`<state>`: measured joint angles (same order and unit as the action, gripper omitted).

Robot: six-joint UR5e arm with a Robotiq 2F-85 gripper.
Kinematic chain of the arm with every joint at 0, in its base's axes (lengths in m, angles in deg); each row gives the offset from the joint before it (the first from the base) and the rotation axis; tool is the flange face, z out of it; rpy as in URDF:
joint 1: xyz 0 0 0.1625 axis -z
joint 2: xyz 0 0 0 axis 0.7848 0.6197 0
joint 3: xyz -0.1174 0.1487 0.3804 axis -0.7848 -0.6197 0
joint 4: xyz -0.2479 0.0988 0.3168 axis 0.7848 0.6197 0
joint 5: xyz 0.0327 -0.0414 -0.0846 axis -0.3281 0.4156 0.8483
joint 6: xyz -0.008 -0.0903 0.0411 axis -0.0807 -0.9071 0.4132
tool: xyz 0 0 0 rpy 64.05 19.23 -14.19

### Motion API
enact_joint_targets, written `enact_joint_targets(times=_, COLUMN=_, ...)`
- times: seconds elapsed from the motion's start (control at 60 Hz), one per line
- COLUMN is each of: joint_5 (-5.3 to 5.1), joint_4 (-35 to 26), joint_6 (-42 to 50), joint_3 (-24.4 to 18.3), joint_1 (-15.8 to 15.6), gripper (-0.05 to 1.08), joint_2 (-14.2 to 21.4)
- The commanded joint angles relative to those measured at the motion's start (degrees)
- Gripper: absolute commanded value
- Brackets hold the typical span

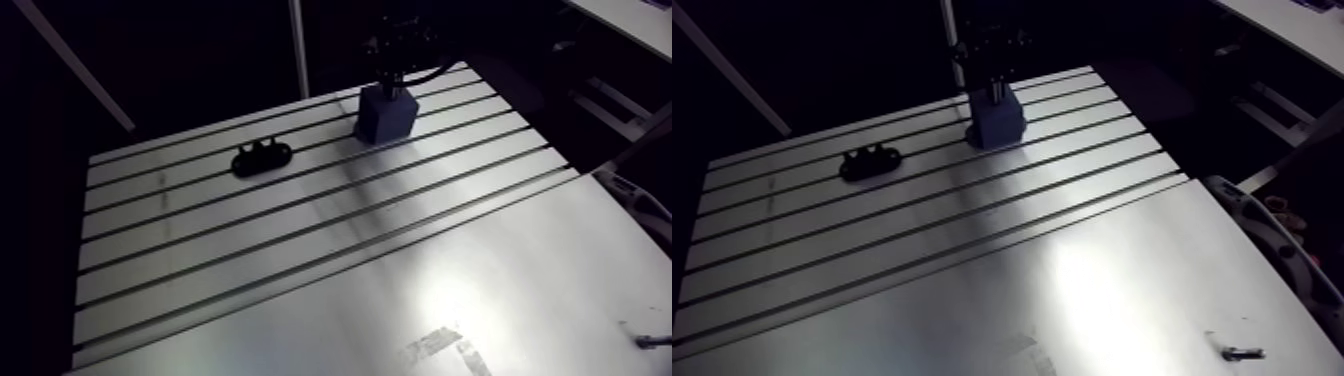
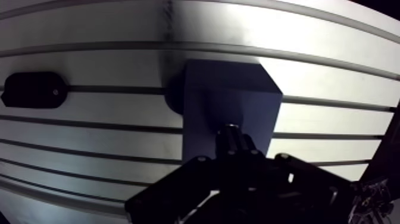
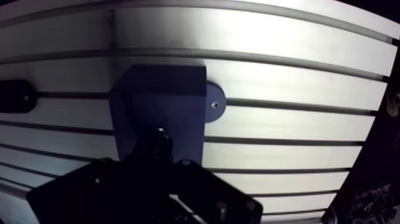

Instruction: Pick up the M10 bolt and insert it into the hex recess until seated.

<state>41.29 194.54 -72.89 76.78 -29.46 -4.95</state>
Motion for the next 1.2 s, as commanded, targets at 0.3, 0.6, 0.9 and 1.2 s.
enact_joint_targets(times=0.3, joint_5=-0.05, joint_4=0.0, joint_6=0.0, joint_3=-0.2, joint_1=-0.1, gripper=1.04, joint_2=0.0)
enact_joint_targets(times=0.6, joint_5=0.02, joint_4=0.0, joint_6=-0.1, joint_3=-0.2, joint_1=0.0, gripper=1.04, joint_2=0.0)
enact_joint_targets(times=0.9, joint_5=-0.14, joint_4=0.0, joint_6=-0.1, joint_3=-0.6, joint_1=0.1, gripper=1.04, joint_2=0.0)
enact_joint_targets(times=1.2, joint_5=0.01, joint_4=-1.3, joint_6=-0.7, joint_3=-1.0, joint_1=-0.4, gripper=0.03, joint_2=0.3)
